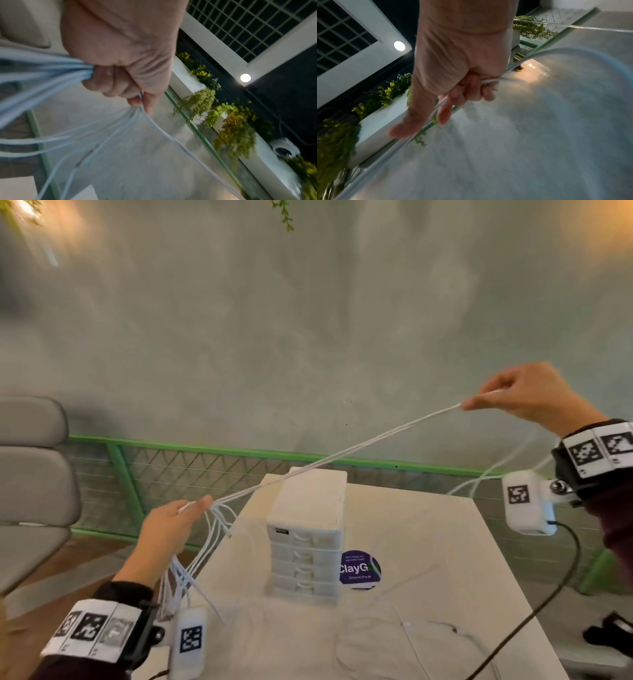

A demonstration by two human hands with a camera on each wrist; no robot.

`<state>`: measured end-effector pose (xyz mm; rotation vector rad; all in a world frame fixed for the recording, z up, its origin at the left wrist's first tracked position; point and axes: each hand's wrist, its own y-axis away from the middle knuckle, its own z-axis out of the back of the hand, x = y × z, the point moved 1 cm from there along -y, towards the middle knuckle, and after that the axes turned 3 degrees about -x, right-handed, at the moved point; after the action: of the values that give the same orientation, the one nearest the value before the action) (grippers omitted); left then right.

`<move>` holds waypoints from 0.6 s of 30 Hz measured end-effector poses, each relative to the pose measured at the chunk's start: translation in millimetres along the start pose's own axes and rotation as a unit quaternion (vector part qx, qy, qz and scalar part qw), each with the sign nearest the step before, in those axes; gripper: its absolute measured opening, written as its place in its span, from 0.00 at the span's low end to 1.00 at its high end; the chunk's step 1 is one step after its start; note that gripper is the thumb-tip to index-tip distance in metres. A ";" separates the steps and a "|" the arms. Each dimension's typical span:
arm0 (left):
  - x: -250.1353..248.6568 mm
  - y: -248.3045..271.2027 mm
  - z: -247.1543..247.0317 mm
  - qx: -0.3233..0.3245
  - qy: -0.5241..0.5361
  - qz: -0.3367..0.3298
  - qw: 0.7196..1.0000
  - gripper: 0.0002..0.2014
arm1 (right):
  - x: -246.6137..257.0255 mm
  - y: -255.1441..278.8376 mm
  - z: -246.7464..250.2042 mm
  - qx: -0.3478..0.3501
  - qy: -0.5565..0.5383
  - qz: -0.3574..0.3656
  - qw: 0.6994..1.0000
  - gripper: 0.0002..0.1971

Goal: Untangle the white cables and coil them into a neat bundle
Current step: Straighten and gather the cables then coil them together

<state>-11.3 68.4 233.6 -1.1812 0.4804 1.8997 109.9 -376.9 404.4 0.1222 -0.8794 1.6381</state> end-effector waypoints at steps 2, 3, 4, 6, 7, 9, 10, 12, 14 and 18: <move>0.6 -5.0 4.3 -0.041 -0.008 0.007 0.999 0.24 | -3.3 -5.9 5.6 -0.054 -0.006 -0.004 0.998 0.15; -1.0 -7.1 5.4 -0.055 -0.007 0.006 0.998 0.24 | -5.1 -9.9 7.1 -0.085 -0.016 0.001 0.996 0.17; -1.6 -8.4 6.0 -0.068 -0.009 0.004 0.998 0.24 | -5.2 -13.3 8.2 -0.117 -0.027 0.010 0.993 0.19; -4.8 -10.1 6.2 -0.097 -0.010 0.001 0.995 0.24 | -2.6 -19.8 12.7 -0.181 -0.034 0.044 0.982 0.23; -8.5 -10.1 6.0 -0.109 -0.002 0.000 0.994 0.24 | -1.1 -24.6 18.2 -0.224 -0.032 0.066 0.972 0.20; -18.9 -9.6 7.0 -0.130 0.009 -0.011 0.991 0.23 | 10.5 -34.7 32.5 -0.321 -0.066 0.123 0.937 0.11; -23.5 -10.5 8.2 -0.146 0.015 -0.020 0.989 0.24 | 19.6 -37.9 39.1 -0.359 -0.088 0.151 0.917 0.10; -31.0 -12.0 10.4 -0.173 0.035 -0.028 0.984 0.25 | 31.7 -38.3 43.3 -0.414 -0.129 0.185 0.882 0.16; -36.6 -9.6 11.4 -0.163 0.069 -0.020 0.984 0.24 | 28.7 -42.1 24.7 -0.390 -0.043 0.192 0.899 0.19; -47.0 4.9 3.4 -0.063 0.103 0.008 0.993 0.19 | -2.0 -8.7 -53.3 0.156 0.321 -0.020 0.934 0.20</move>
<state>-6.9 46.9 275.5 -1.4701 0.4871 1.8520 138.2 -346.6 369.8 -0.1713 -0.1135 1.6199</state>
